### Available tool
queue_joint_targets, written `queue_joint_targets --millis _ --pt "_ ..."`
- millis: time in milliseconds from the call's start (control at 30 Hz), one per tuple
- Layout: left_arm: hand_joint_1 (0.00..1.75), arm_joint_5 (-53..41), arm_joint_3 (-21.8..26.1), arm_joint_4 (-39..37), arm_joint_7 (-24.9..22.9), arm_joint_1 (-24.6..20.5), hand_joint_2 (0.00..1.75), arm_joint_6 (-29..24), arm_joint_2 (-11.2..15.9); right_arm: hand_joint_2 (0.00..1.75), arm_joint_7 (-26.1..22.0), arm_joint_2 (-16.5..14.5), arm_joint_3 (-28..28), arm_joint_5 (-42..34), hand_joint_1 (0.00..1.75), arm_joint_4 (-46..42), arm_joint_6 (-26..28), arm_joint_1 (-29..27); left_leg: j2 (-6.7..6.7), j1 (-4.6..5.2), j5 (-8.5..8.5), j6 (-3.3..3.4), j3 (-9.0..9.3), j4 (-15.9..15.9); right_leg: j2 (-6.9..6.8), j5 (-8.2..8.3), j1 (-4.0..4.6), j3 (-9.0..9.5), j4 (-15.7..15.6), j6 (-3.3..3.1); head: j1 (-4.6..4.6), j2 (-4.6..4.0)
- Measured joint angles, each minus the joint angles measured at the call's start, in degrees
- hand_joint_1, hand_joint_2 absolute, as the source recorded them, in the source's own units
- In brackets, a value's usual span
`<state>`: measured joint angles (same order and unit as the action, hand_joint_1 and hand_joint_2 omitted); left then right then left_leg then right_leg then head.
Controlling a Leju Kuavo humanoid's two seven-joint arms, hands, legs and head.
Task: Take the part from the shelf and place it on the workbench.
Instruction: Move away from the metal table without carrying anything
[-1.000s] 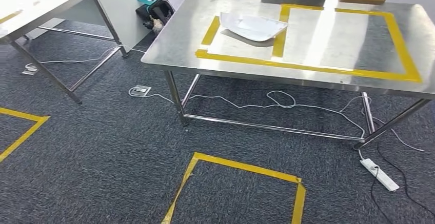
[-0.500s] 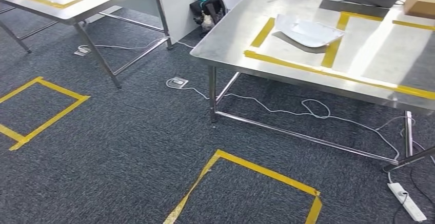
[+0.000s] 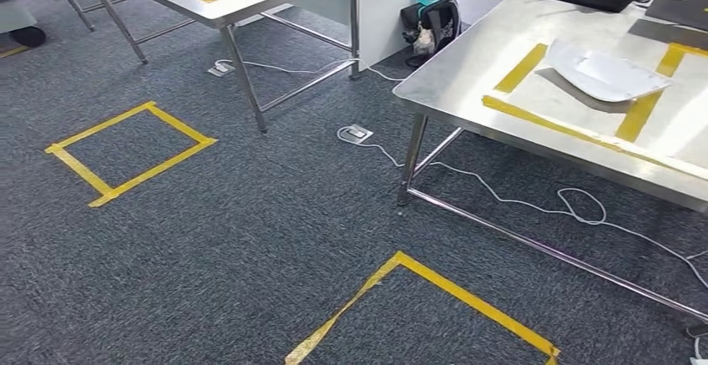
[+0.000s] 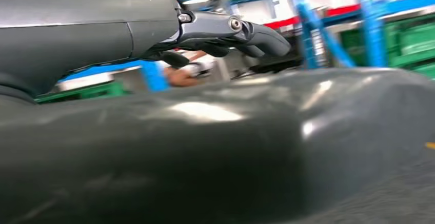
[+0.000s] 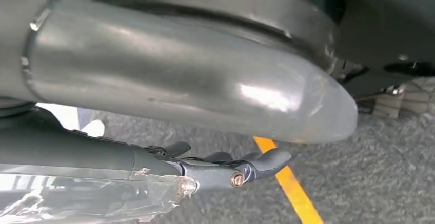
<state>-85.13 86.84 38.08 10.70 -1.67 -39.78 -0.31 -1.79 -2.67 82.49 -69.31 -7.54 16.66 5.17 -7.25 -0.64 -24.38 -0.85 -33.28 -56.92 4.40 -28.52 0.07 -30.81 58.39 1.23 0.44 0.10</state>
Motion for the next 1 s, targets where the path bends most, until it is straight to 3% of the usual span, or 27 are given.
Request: queue_joint_targets --millis 33,67,133,200,267,300,333,367,400,467,500,567,633,700,767,800,833,867,933,1000 --pt "0.0 -0.1 0.0 0.0 -1.0 0.0 0.0 0.0 -0.5 0.0 0.0 0.0 0.0 -0.1 0.0 0.0 0.1 0.0 -0.6 -0.14 0.2 -0.35 -0.18 0.1 -0.75 0.19 0.1 0.15 -0.1 -0.21 -0.01 0.0" --pt "0.0 -0.1 0.1 -0.1 -2.0 0.1 0.0 0.0 -1.0 0.0 0.1 0.0 0.0 -0.2 0.0 0.0 0.2 0.1 -0.32 -0.23 0.21 -0.62 -0.34 0.1 -1.41 0.41 0.13 0.35 -0.3 -0.55 -0.03 0.0" --pt "0.0 -0.1 0.3 -0.3 -3.9 0.1 0.0 0.0 -1.9 0.0 0.1 0.0 0.0 -0.3 0.0 0.0 0.3 0.1 2.48 -0.08 -1.41 -1.05 -1.54 -2.1 -2.81 0.91 0.07 0.6 -0.9 -1.27 -0.2 0.0" --pt "0.0 -0.2 0.2 -0.6 -5.3 -0.4 0.0 0.0 -2.8 0.0 0.1 0.0 0.0 -0.3 0.0 0.0 0.3 0.0 5.68 0.09 -5.18 -1.3 -4.6 -8.6 -4.38 1.04 0.14 0.62 -1.1 -1.64 -0.35 -0.01" --pt "0.0 -0.2 0.0 -0.8 -6.1 -0.5 0.0 0.0 -3.4 0.0 0.1 0.0 0.0 -0.3 0.0 0.0 0.3 -0.2 6.41 0.01 -7.67 -1.52 -7.56 -15.1 -6.11 0.97 0.22 0.54 -1.1 -1.73 -0.37 -0.01" --pt "0.0 -0.2 -0.1 -0.8 -6.4 -0.5 0.0 0.0 -3.7 0.0 0.1 0.0 0.0 -0.3 0.0 0.0 0.3 -0.2 6.53 -0.05 -7.48 -1.6 -7.87 -16.0 -6.92 0.92 0.23 0.52 -1.1 -1.74 -0.38 -0.01" --pt "0.0 -0.2 -0.3 -0.9 -6.5 -0.4 0.0 0.0 -3.9 0.0 0.2 0.0 0.0 -0.3 0.0 0.0 0.3 -0.2 6.72 -0.1 -6.27 -1.67 -7.07 -14.7 -7.68 0.87 0.23 0.55 -1.1 -1.69 -0.39 -0.01" --pt "0.0 -0.2 -0.4 -0.9 -6.6 -0.3 0.0 0.0 -4.0 0.0 0.2 0.0 0.0 -0.3 0.0 0.0 0.3 -0.1 7.35 -0.17 -4.4 -1.74 -5.2 -11.4 -8.43 0.77 0.22 0.64 -1.1 -1.56 -0.38 -0.02" --pt "0.0 -0.2 -0.5 -0.9 -6.7 -0.4 0.0 -0.1 -4.2 0.0 0.2 0.0 0.0 -0.3 0.0 0.1 0.3 -0.1 8.87 -0.17 -2.74 -1.89 -2.9 -7.3 -9.15 0.62 0.33 0.71 -1.1 -1.32 -0.4 -0.02" --pt "0.0 -0.1 -0.6 -0.9 -6.5 -0.7 0.0 -0.1 -4.6 0.0 0.3 0.0 0.1 -0.3 0.0 0.1 0.3 -0.1 10.92 -0.07 -1.01 -1.45 0.33 -1.3 -10.48 0.01 0.68 0.69 -0.8 -0.68 -0.33 -0.01" --pt "0.0 0.0 -0.6 -0.9 -6.4 -0.8 0.0 -0.1 -4.9 0.0 0.3 0.1 0.1 -0.3 0.0 0.1 0.3 0.0 11.19 0.07 -1.04 -1.08 0.8 -0.3 -11.08 -0.29 0.87 0.72 -0.8 -0.42 -0.26 -0.01" --pt "0.0 0.0 -0.5 -1.0 -6.4 -0.7 0.0 -0.1 -5.3 0.0 0.4 0.1 0.2 -0.3 0.0 0.2 0.3 0.3 9.7 0.15 -1.07 -0.13 0.69 -0.1 -11.84 -0.66 0.79 1.11 -0.9 -0.03 -0.13 0.0" --pt "0.0 0.0 -0.4 -1.0 -6.8 -0.6 0.0 -0.1 -5.5 0.0 0.4 0.1 0.3 -0.3 0.0 0.2 0.3 0.5 8.43 0.06 -0.91 0.57 0.67 0.0 -9.3 -2.25 0.49 0.63 1.0 0.51 -0.04 -0.01" --pt "0.0 -0.1 -0.4 -1.0 -7.0 -0.9 0.0 -0.2 -5.7 0.0 0.4 0.1 0.3 -0.3 0.0 0.2 0.3 0.4 7.19 0.06 -0.84 1.17 0.63 0.0 -5.71 -5.99 0.33 -2.19 7.4 0.87 0.09 -0.01" --pt "0.0 -0.1 -0.4 -1.0 -7.1 -1.1 0.0 -0.2 -6.0 0.0 0.4 0.1 0.3 -0.3 0.0 0.2 0.3 0.2 5.65 0.21 -0.86 1.49 0.61 0.0 -4.71 -8.93 0.35 -5.8 14.7 0.78 0.14 0.0" --pt "0.0 -0.1 -0.4 -1.0 -7.1 -1.1 0.0 -0.2 -6.1 0.0 0.4 0.1 0.3 -0.3 0.0 0.2 0.3 0.1 4.75 0.29 -0.85 1.53 0.62 0.0 -4.57 -8.83 0.38 -6.67 16.0 0.59 0.17 0.0" --pt "0.0 -0.1 -0.4 -1.0 -7.1 -1.0 0.0 -0.2 -6.2 0.0 0.4 0.1 0.3 -0.3 0.0 0.2 0.3 0.1 3.83 0.34 -0.83 1.53 0.67 0.0 -4.35 -7.54 0.4 -6.43 15.0 0.33 0.16 0.0" --pt "0.0 -0.1 -0.4 -1.0 -7.2 -1.0 0.0 -0.2 -6.2 0.0 0.4 0.1 0.3 -0.3 0.0 0.2 0.3 0.1 2.91 0.36 -0.8 1.51 0.74 0.0 -3.85 -5.39 0.42 -5.14 11.9 0.02 0.16 0.01" --pt "0.0 -0.1 -0.4 -1.0 -7.2 -1.0 0.0 -0.2 -6.4 0.0 0.4 0.1 0.3 -0.3 0.0 0.2 0.3 0.1 1.25 0.34 -0.73 1.34 0.8 0.0 -1.2 -1.32 0.41 -1.54 3.9 -0.5 0.14 0.01" --pt "0.0 -0.1 -0.4 -1.0 -7.3 -1.0 0.0 -0.2 -6.6 0.0 0.4 0.1 0.4 -0.4 0.0 0.2 0.3 0.2 -0.08 0.23 -0.54 0.87 0.56 -0.1 0.34 0.11 0.47 0.34 -0.1 -0.56 0.16 0.0"
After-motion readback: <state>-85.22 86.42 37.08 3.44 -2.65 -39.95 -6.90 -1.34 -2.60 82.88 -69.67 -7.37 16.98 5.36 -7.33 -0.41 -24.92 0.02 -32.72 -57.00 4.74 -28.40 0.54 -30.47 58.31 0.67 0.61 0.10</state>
